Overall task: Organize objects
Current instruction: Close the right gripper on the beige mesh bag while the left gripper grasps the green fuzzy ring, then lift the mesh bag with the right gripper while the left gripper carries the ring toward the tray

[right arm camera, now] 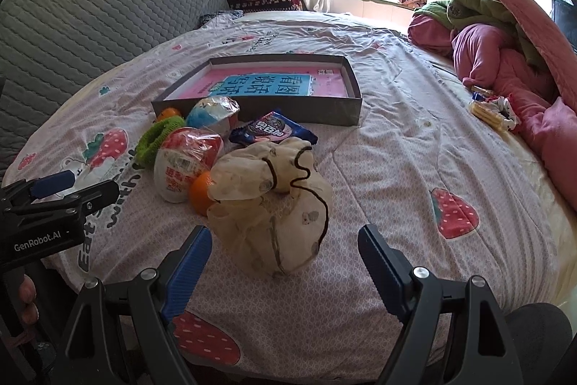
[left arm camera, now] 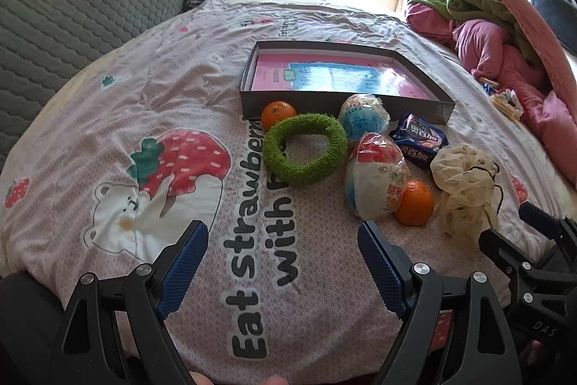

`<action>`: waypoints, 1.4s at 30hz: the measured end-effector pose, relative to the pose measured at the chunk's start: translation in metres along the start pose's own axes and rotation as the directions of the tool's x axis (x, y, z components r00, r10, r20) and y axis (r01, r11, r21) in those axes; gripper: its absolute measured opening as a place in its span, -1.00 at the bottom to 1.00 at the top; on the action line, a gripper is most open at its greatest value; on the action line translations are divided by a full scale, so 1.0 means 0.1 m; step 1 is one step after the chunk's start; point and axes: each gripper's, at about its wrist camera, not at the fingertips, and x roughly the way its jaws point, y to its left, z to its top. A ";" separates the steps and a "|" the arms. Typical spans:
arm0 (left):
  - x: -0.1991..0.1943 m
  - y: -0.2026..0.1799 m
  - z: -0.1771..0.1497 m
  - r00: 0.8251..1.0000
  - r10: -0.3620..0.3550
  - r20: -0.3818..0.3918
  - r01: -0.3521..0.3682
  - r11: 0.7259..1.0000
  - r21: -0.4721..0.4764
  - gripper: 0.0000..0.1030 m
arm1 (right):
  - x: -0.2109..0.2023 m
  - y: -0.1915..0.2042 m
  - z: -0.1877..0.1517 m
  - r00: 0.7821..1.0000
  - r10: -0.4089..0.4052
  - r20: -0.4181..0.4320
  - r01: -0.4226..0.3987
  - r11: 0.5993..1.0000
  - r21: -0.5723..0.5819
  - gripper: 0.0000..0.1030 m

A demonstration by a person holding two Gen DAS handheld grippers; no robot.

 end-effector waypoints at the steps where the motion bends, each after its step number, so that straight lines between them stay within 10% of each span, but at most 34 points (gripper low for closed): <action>1: 0.01 0.00 0.00 1.000 -0.001 0.003 0.001 1.000 0.004 0.66 | 0.01 0.00 0.00 1.000 0.001 -0.003 -0.001 1.000 -0.001 0.61; 28: 0.65 -0.05 0.35 0.998 0.032 0.046 -0.037 0.991 0.127 0.66 | 0.53 -0.09 0.15 0.997 -0.045 -0.058 0.044 0.999 -0.015 0.61; 32: 0.72 -0.09 0.38 0.999 0.025 0.044 -0.031 0.988 0.154 0.63 | 0.57 -0.10 0.20 0.997 -0.055 -0.055 0.053 0.998 -0.037 0.20; 42: 0.87 -0.23 0.45 0.998 -0.049 0.027 0.042 0.976 0.216 -0.52 | 0.59 -0.11 0.28 0.999 0.030 -0.022 -0.031 0.999 -0.043 -0.49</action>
